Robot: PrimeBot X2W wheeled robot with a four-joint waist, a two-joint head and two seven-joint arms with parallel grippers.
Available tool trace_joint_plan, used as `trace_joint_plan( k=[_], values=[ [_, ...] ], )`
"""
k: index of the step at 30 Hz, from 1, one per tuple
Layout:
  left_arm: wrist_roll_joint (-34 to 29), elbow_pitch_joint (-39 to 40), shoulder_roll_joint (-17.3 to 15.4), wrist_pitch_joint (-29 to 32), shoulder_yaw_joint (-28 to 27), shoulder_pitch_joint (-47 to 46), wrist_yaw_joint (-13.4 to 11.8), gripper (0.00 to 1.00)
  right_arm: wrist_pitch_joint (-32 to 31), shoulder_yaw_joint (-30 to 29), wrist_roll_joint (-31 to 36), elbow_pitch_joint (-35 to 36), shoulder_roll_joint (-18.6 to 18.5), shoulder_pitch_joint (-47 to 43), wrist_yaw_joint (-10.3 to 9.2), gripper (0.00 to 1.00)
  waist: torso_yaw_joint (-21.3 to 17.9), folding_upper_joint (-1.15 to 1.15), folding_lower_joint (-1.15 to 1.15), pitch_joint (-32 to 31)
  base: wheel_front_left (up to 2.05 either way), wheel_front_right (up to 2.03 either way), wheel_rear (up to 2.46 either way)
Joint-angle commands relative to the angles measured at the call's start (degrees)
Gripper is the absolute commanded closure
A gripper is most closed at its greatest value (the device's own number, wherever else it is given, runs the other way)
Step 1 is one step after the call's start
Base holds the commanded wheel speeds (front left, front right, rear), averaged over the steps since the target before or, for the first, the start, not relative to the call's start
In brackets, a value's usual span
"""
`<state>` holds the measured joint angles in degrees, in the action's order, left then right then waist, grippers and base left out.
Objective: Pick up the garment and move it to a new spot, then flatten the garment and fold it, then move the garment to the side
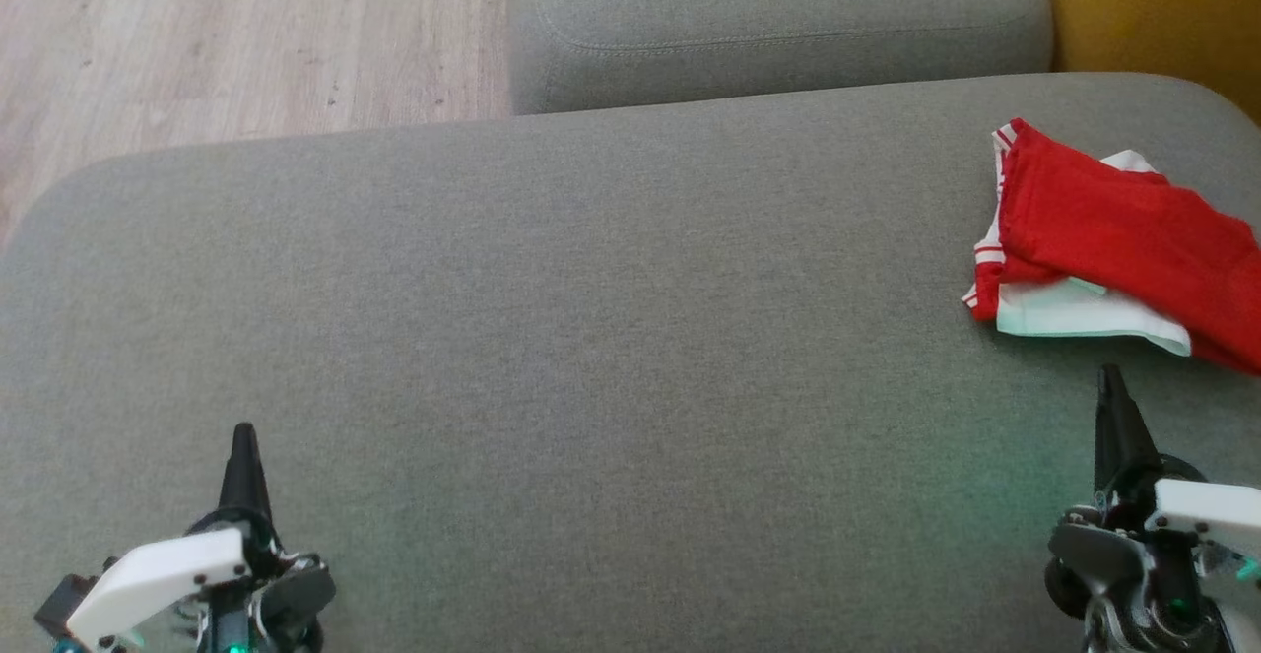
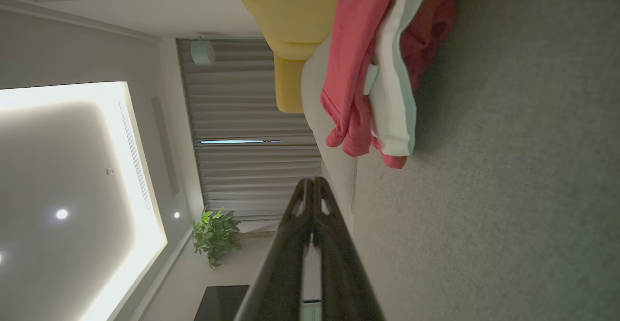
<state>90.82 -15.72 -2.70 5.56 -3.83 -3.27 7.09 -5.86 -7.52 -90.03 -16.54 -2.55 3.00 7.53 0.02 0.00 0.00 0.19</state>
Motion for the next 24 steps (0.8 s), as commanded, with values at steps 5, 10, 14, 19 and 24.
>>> trace_joint_plan(
  k=[5,10,14,19,24],
  values=[
    [1.56,1.66,-0.41,0.71,-2.43,-2.90,0.40,1.00,-0.63,0.99,-2.13,2.52,-0.32,3.18,-0.04,1.00,-0.02,0.00,0.00,-0.01,0.00,0.00,0.00],
    [1.54,1.66,-0.39,0.73,-2.45,-2.91,0.40,1.00,-0.63,0.99,-2.13,2.52,-0.32,3.18,-0.04,1.00,-0.02,0.00,0.00,-0.01,0.00,0.00,0.00],
    [1.53,1.66,-0.38,0.74,-2.47,-2.91,0.40,1.00,-0.63,1.00,-2.13,2.52,-0.32,3.18,-0.04,1.00,-0.02,0.00,0.00,-0.01,0.00,0.00,0.00],
    [1.51,1.66,-0.36,0.76,-2.49,-2.91,0.40,1.00,-0.63,1.00,-2.14,2.52,-0.32,3.18,-0.04,1.00,-0.02,0.00,0.00,-0.01,0.00,0.00,0.00],
    [1.49,1.66,-0.35,0.78,-2.51,-2.91,0.40,1.00,-0.63,1.00,-2.14,2.52,-0.32,3.18,-0.04,1.00,-0.02,0.00,0.00,-0.01,0.00,0.00,0.00]
  ],
)
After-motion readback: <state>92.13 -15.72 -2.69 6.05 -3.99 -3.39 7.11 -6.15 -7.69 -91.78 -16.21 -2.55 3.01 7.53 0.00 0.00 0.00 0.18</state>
